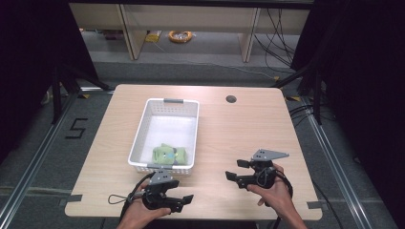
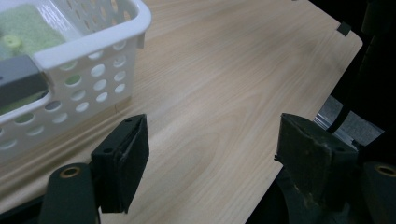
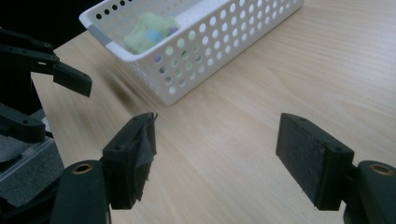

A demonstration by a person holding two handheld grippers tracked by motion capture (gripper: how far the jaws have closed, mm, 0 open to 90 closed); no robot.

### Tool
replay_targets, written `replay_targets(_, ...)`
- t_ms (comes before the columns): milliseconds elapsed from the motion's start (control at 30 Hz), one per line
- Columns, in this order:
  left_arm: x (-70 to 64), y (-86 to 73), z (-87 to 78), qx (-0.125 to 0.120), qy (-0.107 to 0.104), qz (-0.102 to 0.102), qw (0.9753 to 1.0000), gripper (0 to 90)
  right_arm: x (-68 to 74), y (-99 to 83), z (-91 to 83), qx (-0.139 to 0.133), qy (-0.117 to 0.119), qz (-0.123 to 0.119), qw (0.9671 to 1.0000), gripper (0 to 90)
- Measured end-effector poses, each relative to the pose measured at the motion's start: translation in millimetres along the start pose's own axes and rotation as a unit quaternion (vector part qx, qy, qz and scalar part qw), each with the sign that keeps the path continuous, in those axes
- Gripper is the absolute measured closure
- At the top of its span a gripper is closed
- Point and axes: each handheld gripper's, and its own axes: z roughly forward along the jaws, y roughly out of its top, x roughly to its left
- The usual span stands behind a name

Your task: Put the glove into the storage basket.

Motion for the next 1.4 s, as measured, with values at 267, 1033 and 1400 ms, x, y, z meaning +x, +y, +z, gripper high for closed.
replay_targets(267,-1.1,-12.5,1.2,0.010,-0.001,0.013,0.9999,24.5,-0.5,-24.4,-4.6,0.010,0.000,0.004,0.9999,25.7)
replay_targets(1033,4.9,-45.7,-5.5,0.042,0.025,0.015,0.9987,17.1,17.4,-75.1,-19.9,0.064,-0.014,0.009,0.9978,18.9)
replay_targets(1400,4.5,-47.3,-3.2,0.031,0.031,0.016,0.9989,15.3,18.8,-78.2,-15.0,0.086,-0.010,0.000,0.9963,18.7)
